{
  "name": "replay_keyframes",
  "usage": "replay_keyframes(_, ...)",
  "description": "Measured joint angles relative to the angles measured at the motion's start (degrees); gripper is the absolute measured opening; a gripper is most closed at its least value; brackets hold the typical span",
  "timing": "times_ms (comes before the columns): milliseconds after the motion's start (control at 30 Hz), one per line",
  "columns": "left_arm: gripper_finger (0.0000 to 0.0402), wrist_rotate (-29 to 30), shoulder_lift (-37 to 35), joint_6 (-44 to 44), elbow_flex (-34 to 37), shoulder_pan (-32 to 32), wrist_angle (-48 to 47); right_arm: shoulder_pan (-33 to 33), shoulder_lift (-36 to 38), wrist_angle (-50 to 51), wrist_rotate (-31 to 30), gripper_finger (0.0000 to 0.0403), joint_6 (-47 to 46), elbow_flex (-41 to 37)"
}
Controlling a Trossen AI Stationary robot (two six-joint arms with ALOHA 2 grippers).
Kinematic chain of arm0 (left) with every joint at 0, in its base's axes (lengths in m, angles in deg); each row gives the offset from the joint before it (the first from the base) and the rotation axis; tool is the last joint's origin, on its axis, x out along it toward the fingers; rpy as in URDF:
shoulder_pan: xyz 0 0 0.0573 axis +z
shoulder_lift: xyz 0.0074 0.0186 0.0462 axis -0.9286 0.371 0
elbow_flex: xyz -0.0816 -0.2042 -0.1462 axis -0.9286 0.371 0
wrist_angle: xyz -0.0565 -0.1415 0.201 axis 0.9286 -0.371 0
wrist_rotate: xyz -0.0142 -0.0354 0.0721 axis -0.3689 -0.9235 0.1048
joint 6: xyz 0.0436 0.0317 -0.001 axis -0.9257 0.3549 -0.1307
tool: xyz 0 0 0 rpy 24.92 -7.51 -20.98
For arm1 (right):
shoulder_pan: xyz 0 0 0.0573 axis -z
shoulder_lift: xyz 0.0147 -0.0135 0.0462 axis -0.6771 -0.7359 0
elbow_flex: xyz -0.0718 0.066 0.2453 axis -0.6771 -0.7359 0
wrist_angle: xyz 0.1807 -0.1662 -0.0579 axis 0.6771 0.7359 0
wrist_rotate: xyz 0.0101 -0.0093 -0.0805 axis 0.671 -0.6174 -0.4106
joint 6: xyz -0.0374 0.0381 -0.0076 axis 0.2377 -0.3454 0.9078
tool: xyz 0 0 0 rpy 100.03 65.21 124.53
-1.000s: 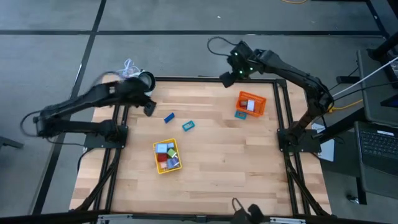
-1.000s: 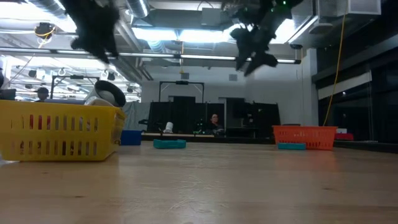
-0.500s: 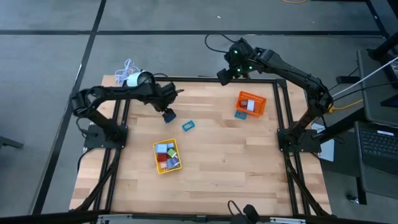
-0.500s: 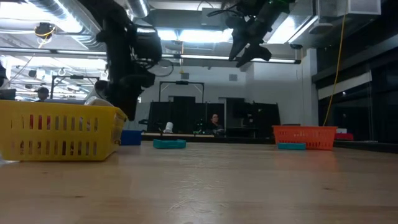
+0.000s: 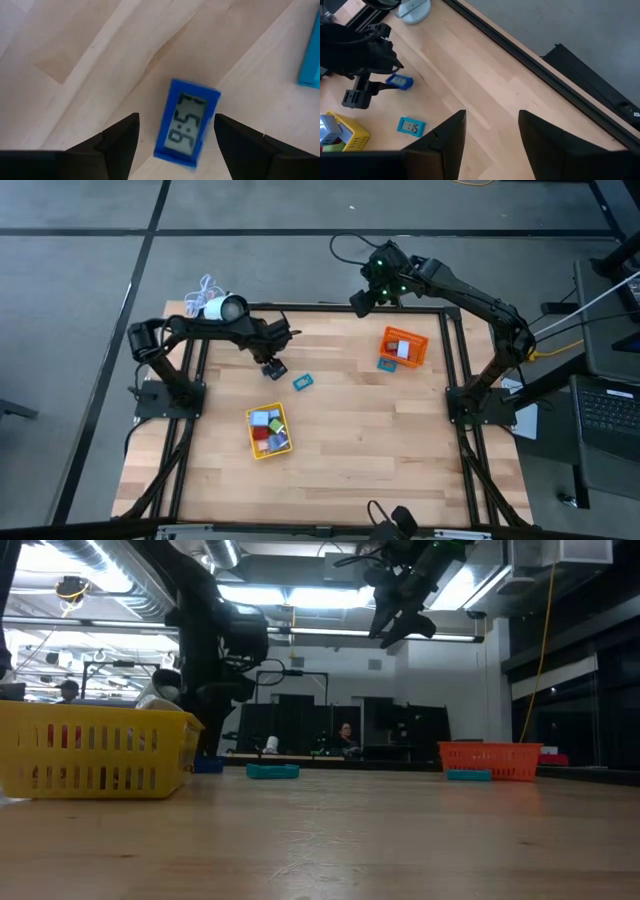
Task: Pick & Place Office items
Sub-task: Put the blue digital timer into the orange bin
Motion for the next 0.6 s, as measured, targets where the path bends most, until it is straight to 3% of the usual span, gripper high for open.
replay_keyframes(333,0.0253,-2.64,3.22,-0.04,0.00,-0.05,1.11,0.00,-0.02,0.01,0.00,0.0187,0.00,0.00)
replay_keyframes(600,0.0253,-2.61,3.91,-7.00,0.00,-0.81,-0.14,0.00,-0.02,0.02,0.02,0.0187,0.00,0.00)
